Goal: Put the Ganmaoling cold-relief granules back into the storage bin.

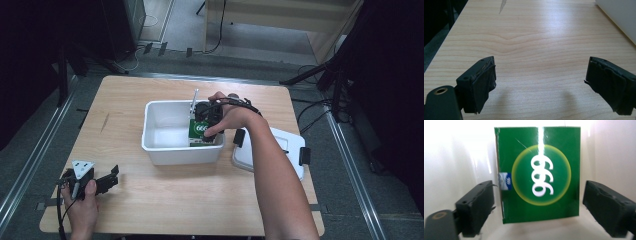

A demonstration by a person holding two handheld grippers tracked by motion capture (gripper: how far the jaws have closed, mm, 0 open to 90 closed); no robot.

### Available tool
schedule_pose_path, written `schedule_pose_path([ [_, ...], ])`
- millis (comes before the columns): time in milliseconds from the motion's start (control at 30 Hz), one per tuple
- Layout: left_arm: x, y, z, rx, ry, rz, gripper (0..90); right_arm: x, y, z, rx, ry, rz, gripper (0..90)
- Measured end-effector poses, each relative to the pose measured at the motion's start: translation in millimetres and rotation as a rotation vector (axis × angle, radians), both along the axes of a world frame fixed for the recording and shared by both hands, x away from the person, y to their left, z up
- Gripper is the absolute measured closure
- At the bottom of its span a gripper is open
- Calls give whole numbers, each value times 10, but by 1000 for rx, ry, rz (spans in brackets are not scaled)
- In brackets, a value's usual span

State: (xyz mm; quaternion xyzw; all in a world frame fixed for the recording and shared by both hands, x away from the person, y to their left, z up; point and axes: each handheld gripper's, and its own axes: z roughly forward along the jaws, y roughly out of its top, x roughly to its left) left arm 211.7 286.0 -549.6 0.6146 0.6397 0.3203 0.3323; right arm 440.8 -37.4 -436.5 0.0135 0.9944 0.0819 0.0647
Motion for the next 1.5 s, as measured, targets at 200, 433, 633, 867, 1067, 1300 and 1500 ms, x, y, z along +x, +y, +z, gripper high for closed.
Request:
schedule_pose_path([
  [200, 2, -3, -1, 3, -1, 1, 95, -8, -49, 56, 17, -1, 0, 4],
  [433, 4, -8, -1, 5, -2, 3, 95, -28, -161, 276, 94, -15, -56, 0],
  [633, 4, -8, -1, 7, -2, 1, 95, -70, -265, 476, 120, -28, -81, 0],
  [867, 5, -10, 1, 10, 2, 3, 95, -123, -374, 695, 139, -54, -85, 0],
  [1067, 3, -12, 0, 11, 2, 1, 95, -168, -519, 862, 151, -73, -103, 0],
  [1300, 7, -12, 0, 12, 3, 2, 95, -277, -752, 954, 141, -92, -114, 0],
  [1500, 7, -17, 0, 17, 3, -2, 95, -339, -946, 966, 132, -100, -131, 0],
])
